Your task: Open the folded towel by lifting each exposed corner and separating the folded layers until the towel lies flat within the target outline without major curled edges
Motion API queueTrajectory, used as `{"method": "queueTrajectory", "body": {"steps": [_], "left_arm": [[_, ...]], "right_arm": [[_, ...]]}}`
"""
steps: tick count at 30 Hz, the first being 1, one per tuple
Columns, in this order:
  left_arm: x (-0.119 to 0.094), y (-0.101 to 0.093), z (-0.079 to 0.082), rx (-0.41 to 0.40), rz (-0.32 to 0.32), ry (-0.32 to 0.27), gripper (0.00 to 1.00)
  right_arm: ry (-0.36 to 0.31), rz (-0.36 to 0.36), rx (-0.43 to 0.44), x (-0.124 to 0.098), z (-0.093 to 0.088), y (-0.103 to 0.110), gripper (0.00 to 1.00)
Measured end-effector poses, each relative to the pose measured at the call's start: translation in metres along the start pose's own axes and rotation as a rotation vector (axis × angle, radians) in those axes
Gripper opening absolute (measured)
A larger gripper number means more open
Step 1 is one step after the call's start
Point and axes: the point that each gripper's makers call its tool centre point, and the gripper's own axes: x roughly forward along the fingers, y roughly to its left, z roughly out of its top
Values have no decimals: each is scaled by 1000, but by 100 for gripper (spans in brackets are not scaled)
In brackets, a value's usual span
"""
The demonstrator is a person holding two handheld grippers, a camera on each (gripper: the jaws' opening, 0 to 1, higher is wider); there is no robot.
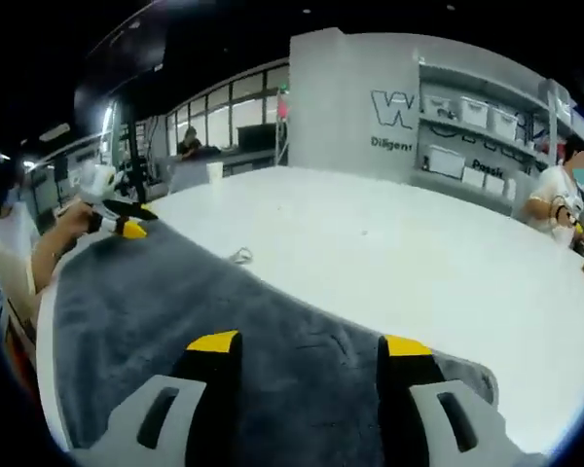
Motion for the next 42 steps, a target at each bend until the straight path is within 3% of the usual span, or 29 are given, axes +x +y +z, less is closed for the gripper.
{"method": "queueTrajectory", "body": {"steps": [4, 7, 13, 17, 27, 42], "left_arm": [[3, 3, -1, 4, -2, -1, 32], [7, 7, -5, 16, 3, 17, 32], [15, 15, -16, 57, 27, 69, 29], [17, 16, -18, 67, 30, 71, 25], [20, 13, -17, 79, 18, 68, 16], [23, 23, -15, 92, 60, 58, 16]], "right_arm": [[20, -7, -25, 9, -2, -3, 43], [20, -12, -41, 18, 1, -6, 31], [49, -3, -65, 30, -3, -7, 27], [73, 14, -75, 41, -9, -3, 20], [110, 44, -49, 52, -20, -1, 24], [112, 32, -42, 63, -14, -9, 30]]}}
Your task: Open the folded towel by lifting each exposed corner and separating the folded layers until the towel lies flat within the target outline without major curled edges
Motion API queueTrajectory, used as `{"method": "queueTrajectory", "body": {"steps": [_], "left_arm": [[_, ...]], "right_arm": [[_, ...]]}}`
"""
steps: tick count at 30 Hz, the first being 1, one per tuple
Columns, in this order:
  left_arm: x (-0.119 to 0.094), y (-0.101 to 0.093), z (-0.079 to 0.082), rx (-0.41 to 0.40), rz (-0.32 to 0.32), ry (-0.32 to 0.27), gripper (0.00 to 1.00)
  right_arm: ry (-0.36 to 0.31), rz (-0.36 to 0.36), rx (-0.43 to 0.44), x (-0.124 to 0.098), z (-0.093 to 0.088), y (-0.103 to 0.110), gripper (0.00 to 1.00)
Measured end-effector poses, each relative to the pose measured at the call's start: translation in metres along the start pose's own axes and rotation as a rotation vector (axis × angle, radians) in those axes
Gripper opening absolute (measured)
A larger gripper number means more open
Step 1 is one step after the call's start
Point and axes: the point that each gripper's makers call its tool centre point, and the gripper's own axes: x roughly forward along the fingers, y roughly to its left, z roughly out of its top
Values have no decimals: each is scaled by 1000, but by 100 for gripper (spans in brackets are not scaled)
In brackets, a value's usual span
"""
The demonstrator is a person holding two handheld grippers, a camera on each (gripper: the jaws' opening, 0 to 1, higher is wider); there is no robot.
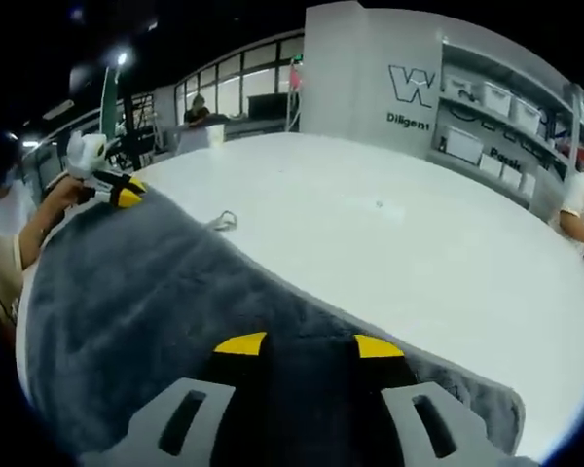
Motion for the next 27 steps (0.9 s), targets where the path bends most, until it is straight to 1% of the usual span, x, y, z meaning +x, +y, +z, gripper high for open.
{"method": "queueTrajectory", "body": {"steps": [7, 11, 18, 27], "left_arm": [[2, 11, -1, -5, 34, -8, 16], [3, 13, -1, -8, 38, -9, 16], [6, 17, 0, -6, 48, -11, 15], [10, 21, 2, -13, 54, -19, 14]], "right_arm": [[-7, -6, 12, 6, 4, -5, 31], [-10, -18, 9, 10, 8, -9, 32], [-9, -33, 0, 12, 10, -7, 32], [-16, -54, 9, 15, 12, -11, 36]]}}
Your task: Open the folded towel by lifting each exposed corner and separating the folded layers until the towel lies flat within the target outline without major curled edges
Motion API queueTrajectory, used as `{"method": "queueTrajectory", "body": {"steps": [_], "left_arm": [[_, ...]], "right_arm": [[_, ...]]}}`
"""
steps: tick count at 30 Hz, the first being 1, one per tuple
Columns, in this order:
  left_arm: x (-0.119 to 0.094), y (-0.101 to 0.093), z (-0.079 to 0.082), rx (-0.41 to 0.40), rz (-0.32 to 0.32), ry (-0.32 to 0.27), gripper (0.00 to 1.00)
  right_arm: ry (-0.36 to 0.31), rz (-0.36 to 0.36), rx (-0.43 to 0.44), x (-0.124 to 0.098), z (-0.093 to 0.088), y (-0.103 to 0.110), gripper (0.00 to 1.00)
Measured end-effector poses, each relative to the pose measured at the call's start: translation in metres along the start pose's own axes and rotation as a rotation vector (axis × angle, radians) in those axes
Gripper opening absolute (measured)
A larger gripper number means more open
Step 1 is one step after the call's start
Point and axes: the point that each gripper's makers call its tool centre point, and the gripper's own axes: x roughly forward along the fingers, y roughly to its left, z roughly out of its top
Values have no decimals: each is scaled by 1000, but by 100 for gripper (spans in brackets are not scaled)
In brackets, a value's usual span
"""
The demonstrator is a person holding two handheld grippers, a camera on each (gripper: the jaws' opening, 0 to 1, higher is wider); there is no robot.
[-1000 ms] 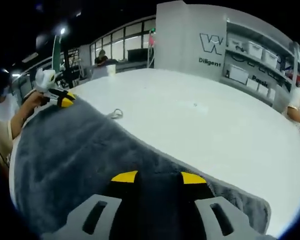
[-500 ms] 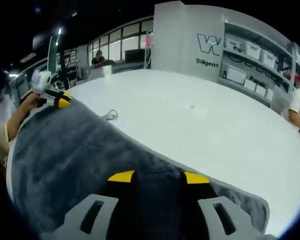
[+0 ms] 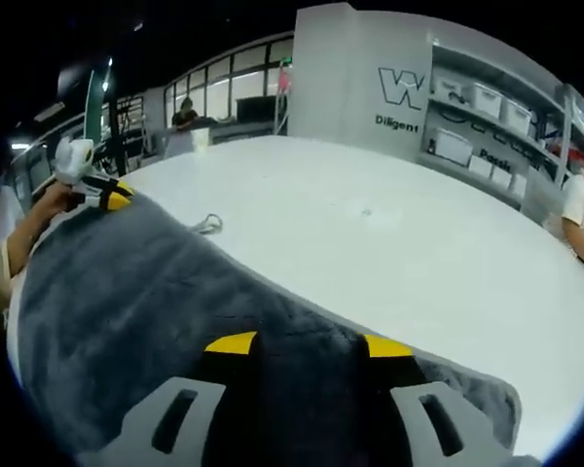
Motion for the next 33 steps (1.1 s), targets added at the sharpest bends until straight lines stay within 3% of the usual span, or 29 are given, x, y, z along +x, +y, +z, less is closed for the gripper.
{"method": "queueTrajectory", "body": {"steps": [8, 14, 19, 21, 23, 28, 33], "left_arm": [[2, 2, 1, -2, 11, -1, 15], [1, 8, 2, -7, 46, -1, 24], [-12, 10, 4, -13, 46, 16, 41], [-21, 9, 6, -50, 35, -3, 46], [-27, 7, 7, -85, 18, -18, 52], [-46, -7, -3, -136, -42, -16, 76], [-60, -22, -16, -181, -96, -10, 88]], "right_arm": [[-11, -17, -8, 5, 5, -4, 36], [-4, -58, -57, 1, 7, -1, 40], [7, -61, -57, -9, 3, 1, 49], [9, -58, -54, -14, 2, 1, 53], [-17, -12, -39, -21, 2, 11, 60], [-20, 20, -13, -38, -5, 21, 68], [-28, 55, 5, -55, -7, 30, 86]]}}
